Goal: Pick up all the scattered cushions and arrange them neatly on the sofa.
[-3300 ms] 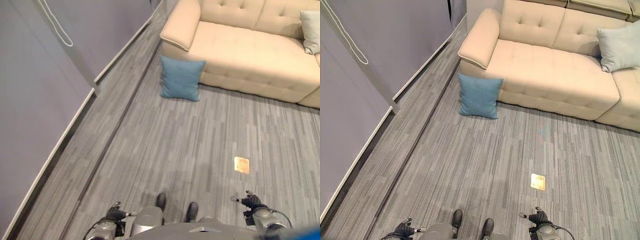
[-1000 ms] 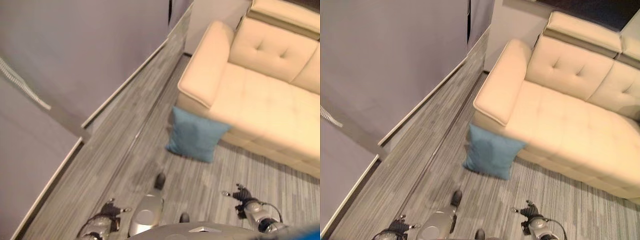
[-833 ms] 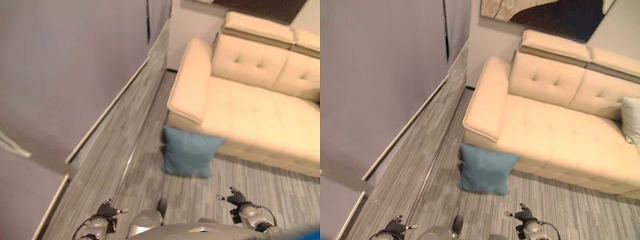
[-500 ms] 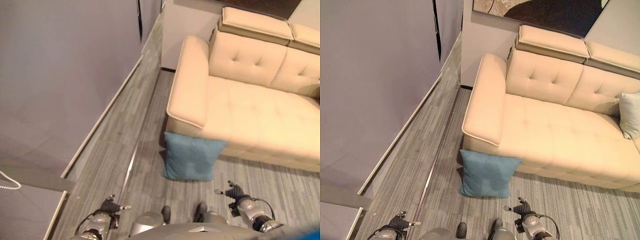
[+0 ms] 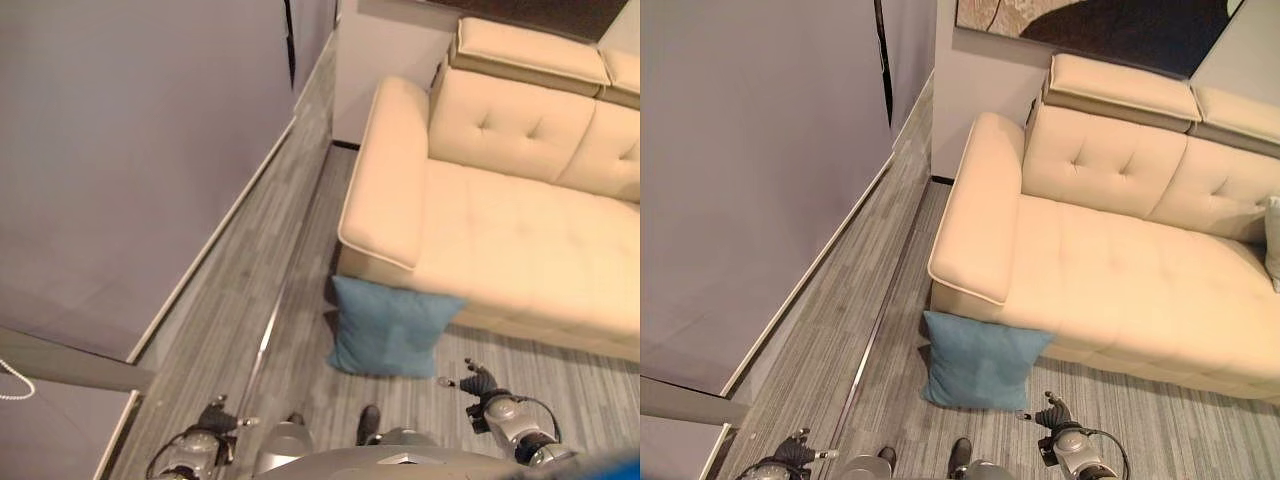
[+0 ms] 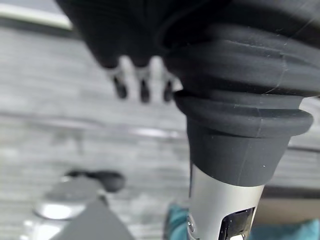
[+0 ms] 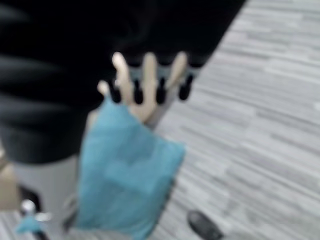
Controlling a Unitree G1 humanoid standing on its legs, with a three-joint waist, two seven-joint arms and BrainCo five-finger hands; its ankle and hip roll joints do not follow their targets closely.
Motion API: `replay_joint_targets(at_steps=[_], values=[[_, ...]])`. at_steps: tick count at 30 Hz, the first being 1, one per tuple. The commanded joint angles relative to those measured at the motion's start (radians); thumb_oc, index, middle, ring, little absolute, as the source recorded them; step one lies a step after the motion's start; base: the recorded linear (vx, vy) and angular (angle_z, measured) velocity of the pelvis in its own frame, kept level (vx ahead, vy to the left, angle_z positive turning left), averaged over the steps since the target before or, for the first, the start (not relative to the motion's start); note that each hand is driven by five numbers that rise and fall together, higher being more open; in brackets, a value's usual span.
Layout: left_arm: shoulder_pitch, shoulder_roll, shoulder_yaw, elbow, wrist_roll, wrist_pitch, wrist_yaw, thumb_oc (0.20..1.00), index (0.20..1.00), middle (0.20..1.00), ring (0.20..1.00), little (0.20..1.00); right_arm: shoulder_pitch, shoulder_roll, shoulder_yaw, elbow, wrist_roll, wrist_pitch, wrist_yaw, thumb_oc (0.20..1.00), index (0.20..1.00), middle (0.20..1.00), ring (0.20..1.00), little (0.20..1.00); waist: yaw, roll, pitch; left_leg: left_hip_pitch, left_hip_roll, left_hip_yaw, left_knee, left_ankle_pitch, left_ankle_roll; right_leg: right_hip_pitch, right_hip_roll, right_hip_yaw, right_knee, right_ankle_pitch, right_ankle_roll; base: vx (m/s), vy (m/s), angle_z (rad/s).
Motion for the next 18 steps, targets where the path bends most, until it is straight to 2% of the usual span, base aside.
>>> replay_joint_targets(at_steps=[1,2,3,4,5,6,7,8,9,11,13,15,16,18], values=[[-0.037,-0.013,-0.017,0.011,0.014,-0.019,-0.004,1.0,1.0,1.0,1.0,1.0,-0.013,-0.067,-0.024,-0.021,0.028,-0.023,-0.024,1.0,1.0,1.0,1.0,1.0,-0.009,-0.026,0.045,-0.04,0.004,0.041,0.105,0.006,0.007,0.077,-0.054,-0.011,-0.043,-0.052,0.056,-0.05,-0.052,0.22],[-0.038,-0.016,-0.022,0.008,0.014,-0.019,-0.004,1.0,1.0,1.0,1.0,1.0,-0.015,-0.068,-0.026,-0.02,0.031,-0.023,-0.025,1.0,1.0,1.0,1.0,1.0,-0.006,-0.024,0.047,-0.054,-0.025,0.035,0.121,-0.005,0.013,0.077,-0.055,-0.008,-0.043,-0.05,0.056,-0.02,-0.022,0.29],[-0.036,-0.021,-0.023,0.009,0.014,-0.021,-0.005,1.0,1.0,1.0,1.0,1.0,-0.016,-0.069,-0.027,-0.018,0.031,-0.024,-0.025,1.0,1.0,1.0,1.0,1.0,0.002,-0.02,0.048,-0.052,-0.076,0.011,0.11,-0.043,0.03,0.08,-0.049,0.003,-0.047,-0.049,0.06,-0.01,-0.004,0.34],[-0.037,-0.021,-0.023,0.01,0.014,-0.021,-0.005,1.0,1.0,1.0,1.0,1.0,-0.016,-0.069,-0.027,-0.018,0.031,-0.024,-0.025,1.0,1.0,1.0,1.0,1.0,0.0,-0.022,0.046,-0.054,-0.078,0.009,0.107,-0.039,0.031,0.078,-0.051,0.002,-0.047,-0.048,0.061,0.02,0.018,0.26],[-0.03,-0.03,-0.023,0.012,0.012,-0.021,-0.009,1.0,1.0,1.0,1.0,1.0,-0.018,-0.07,-0.03,-0.015,0.03,-0.025,-0.027,1.0,1.0,1.0,1.0,1.0,0.0,-0.012,0.036,-0.058,-0.143,-0.012,0.07,-0.046,0.045,0.076,-0.04,0.007,-0.058,-0.04,0.071,0.0,0.0,0.0],[-0.03,-0.03,-0.023,0.012,0.012,-0.021,-0.009,1.0,1.0,1.0,1.0,1.0,-0.017,-0.071,-0.03,-0.015,0.03,-0.025,-0.027,1.0,1.0,1.0,1.0,1.0,-0.001,-0.011,0.036,-0.057,-0.143,-0.013,0.07,-0.046,0.045,0.076,-0.04,0.006,-0.059,-0.041,0.072,0.05,0.107,0.01],[-0.014,-0.028,-0.013,0.016,0.009,-0.02,-0.011,1.0,1.0,1.0,1.0,1.0,-0.017,-0.066,-0.027,-0.012,0.019,-0.019,-0.023,1.0,1.0,1.0,1.0,1.0,0.006,0.002,0.019,-0.021,-0.15,-0.008,0.01,-0.045,0.067,0.069,-0.023,0.028,-0.041,-0.041,0.081,0.03,0.092,-0.2],[-0.014,-0.028,-0.014,0.016,0.009,-0.02,-0.011,1.0,1.0,1.0,1.0,1.0,-0.017,-0.066,-0.027,-0.012,0.019,-0.018,-0.023,1.0,1.0,1.0,1.0,1.0,0.007,0.002,0.019,-0.021,-0.15,-0.007,0.009,-0.045,0.068,0.069,-0.023,0.03,-0.04,-0.042,0.081,0.06,0.154,-0.41],[-0.013,-0.024,-0.009,0.023,0.005,-0.021,-0.01,1.0,1.0,1.0,1.0,1.0,-0.02,-0.06,-0.022,-0.011,0.016,-0.018,-0.021,1.0,1.0,1.0,1.0,1.0,0.018,0.003,0.021,-0.017,-0.171,-0.048,0.004,-0.034,0.074,0.056,-0.019,0.037,0.005,-0.046,0.086,0.04,0.094,-0.55],[-0.01,-0.023,-0.004,0.026,0.006,-0.017,-0.012,1.0,1.0,1.0,1.0,1.0,-0.021,-0.056,-0.02,-0.012,0.011,-0.016,-0.019,1.0,1.0,1.0,1.0,1.0,0.022,0.002,0.019,-0.005,-0.163,-0.039,-0.011,-0.032,0.08,0.054,-0.019,0.04,0.023,-0.052,0.092,0.04,0.084,-0.32],[0.001,-0.013,0.012,0.035,0.004,-0.015,-0.014,1.0,1.0,1.0,1.0,1.0,-0.02,-0.05,-0.01,-0.01,-0.007,-0.011,-0.017,1.0,1.0,1.0,1.0,1.0,0.043,0.002,0.018,0.012,-0.165,-0.043,-0.023,-0.033,0.104,0.023,-0.03,0.03,0.113,-0.06,0.109,0.04,0.09,-0.39],[0.005,-0.005,0.024,0.037,0.0,-0.012,-0.018,1.0,1.0,1.0,1.0,1.0,-0.026,-0.045,-0.003,-0.011,-0.012,-0.008,-0.013,1.0,1.0,1.0,1.0,1.0,0.046,0.007,0.028,0.027,-0.156,-0.043,-0.022,-0.033,0.119,-0.016,-0.043,0.022,0.213,-0.05,0.142,0.05,0.086,-0.5],[0.012,0.005,0.037,0.043,0.001,-0.01,-0.018,1.0,1.0,1.0,1.0,1.0,-0.033,-0.039,-0.002,-0.015,-0.016,-0.004,-0.007,1.0,1.0,1.0,1.0,1.0,0.042,0.009,0.036,0.054,-0.154,-0.061,-0.025,-0.042,0.135,-0.056,-0.057,0.046,0.281,-0.027,0.17,0.06,0.052,-0.5],[0.017,0.008,0.04,0.046,0.003,-0.009,-0.016,1.0,1.0,1.0,1.0,1.0,-0.035,-0.039,-0.001,-0.017,-0.018,-0.004,-0.006,1.0,1.0,1.0,1.0,1.0,0.045,0.009,0.033,0.061,-0.152,-0.061,-0.033,-0.048,0.135,-0.048,-0.072,0.047,0.239,-0.037,0.159,0.08,-0.029,-0.16]])
